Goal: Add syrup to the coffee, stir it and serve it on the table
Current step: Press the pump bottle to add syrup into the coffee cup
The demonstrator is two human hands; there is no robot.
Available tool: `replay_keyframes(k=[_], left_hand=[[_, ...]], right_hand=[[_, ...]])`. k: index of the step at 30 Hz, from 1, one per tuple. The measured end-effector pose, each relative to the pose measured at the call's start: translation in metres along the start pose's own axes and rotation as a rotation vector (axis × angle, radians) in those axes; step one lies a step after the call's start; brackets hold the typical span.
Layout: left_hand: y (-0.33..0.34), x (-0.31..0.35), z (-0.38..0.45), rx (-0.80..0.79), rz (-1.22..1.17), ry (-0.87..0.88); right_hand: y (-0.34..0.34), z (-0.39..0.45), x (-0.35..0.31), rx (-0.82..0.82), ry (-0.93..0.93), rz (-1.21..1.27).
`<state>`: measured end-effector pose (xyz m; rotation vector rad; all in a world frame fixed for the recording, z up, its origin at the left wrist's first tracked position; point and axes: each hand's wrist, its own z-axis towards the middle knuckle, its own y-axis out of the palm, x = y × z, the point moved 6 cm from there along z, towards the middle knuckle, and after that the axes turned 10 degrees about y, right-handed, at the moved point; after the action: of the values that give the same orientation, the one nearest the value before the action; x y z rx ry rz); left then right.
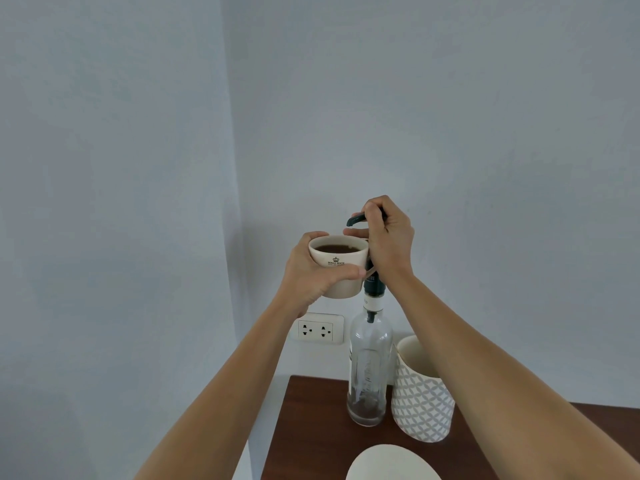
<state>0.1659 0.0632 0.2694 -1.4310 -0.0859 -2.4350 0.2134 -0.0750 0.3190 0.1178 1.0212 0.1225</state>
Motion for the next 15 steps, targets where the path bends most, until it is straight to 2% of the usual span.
replay_keyframes(k=[15], left_hand=[[0.0009,-0.0026,-0.0003,-0.005,-0.01,-0.005]], right_hand=[[-0.0015,0.0014,0.005,0.001,0.012,-0.018]])
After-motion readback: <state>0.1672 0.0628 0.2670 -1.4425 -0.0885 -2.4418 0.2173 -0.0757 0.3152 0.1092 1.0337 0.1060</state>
